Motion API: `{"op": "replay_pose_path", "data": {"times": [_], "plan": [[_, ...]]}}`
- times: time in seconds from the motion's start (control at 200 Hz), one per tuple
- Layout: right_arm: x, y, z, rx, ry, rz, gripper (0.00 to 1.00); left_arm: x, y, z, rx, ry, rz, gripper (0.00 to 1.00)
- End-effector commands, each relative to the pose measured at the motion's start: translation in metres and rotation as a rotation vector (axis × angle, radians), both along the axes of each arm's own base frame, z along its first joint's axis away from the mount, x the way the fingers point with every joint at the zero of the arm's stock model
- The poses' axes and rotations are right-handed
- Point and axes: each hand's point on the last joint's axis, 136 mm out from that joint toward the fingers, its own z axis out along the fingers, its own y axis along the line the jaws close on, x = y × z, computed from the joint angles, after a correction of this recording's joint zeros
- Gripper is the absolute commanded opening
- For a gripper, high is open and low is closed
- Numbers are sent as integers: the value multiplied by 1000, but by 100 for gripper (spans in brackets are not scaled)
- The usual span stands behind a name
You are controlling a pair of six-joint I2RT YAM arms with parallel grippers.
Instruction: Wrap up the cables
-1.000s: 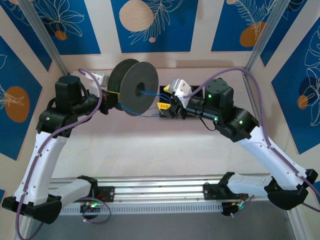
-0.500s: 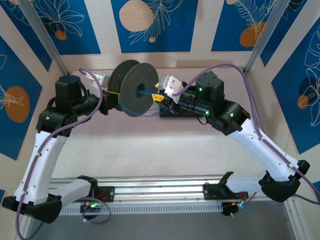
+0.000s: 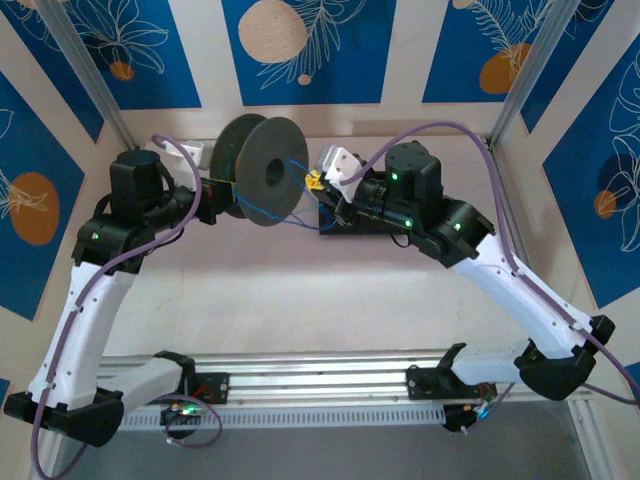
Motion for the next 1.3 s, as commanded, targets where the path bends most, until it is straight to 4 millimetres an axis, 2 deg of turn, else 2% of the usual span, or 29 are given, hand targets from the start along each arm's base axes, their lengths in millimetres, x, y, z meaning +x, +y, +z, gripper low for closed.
{"op": "replay_pose_path", "data": {"times": [0.0,0.08,0.19,0.255,0.395,0.505,0.6,0.82,0.92,1.13,1.296], "plan": [[-14,-23,13,172,129,-64,0,29,30,52,-145,-140,263,0],[-22,-36,6,303,290,-87,0,44,49,55,-201,-145,411,0],[-32,-43,-28,420,524,-84,0,58,66,66,-278,-159,534,0],[-31,-53,-53,444,612,-142,0,64,71,73,-346,-155,565,0],[-13,-100,-109,471,769,-383,0,76,75,86,-475,-107,536,0],[1,-134,-151,482,882,-549,0,81,72,97,-560,-63,444,0],[14,-157,-174,517,937,-638,0,77,71,108,-611,-32,354,0],[50,-195,-210,613,1060,-806,0,63,81,131,-762,17,136,0],[68,-210,-217,649,1088,-875,0,53,77,136,-772,35,45,0],[112,-257,-232,665,1136,-1074,0,39,64,118,-772,93,-62,0],[140,-284,-229,729,1137,-1131,0,20,52,87,-723,154,-95,0]]}}
